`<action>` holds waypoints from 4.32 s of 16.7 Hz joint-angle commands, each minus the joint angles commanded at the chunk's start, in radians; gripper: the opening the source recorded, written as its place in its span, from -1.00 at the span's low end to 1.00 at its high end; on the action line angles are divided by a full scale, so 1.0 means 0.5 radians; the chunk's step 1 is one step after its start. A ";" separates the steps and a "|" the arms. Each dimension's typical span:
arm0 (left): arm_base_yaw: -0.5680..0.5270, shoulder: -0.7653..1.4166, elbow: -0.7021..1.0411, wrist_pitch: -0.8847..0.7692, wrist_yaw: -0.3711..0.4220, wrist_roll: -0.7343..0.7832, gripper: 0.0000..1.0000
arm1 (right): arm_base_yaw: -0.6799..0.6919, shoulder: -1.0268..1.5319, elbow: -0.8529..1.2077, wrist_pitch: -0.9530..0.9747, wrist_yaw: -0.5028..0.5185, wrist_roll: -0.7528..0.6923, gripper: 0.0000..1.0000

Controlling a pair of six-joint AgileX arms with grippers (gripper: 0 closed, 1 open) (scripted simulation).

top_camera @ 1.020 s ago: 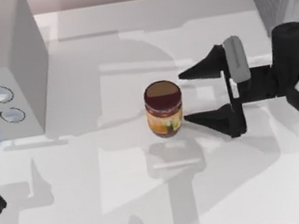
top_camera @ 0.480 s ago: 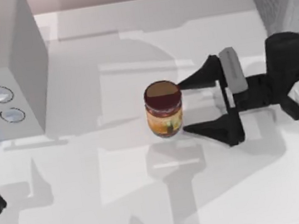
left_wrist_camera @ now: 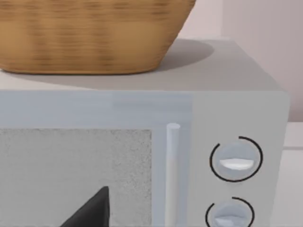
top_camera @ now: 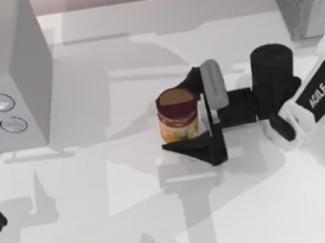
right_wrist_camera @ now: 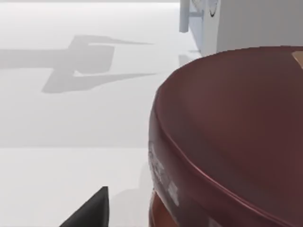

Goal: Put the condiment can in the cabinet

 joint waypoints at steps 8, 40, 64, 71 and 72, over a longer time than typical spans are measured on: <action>0.000 0.000 0.000 0.000 0.000 0.000 1.00 | 0.004 0.002 0.003 0.002 0.004 0.003 0.40; 0.000 0.000 0.000 0.000 0.000 0.000 1.00 | -0.001 -0.865 0.059 -0.904 -0.006 0.021 -1.00; 0.000 0.000 0.000 0.000 0.000 0.000 1.00 | -0.558 -4.014 -1.683 -1.831 1.672 0.350 -1.00; 0.000 0.000 0.000 0.000 0.000 0.000 1.00 | -0.736 -4.905 -2.279 -2.147 2.243 0.414 -1.00; 0.000 0.000 0.000 0.000 0.000 0.000 1.00 | -0.746 -4.948 -2.314 -2.165 2.276 0.417 -1.00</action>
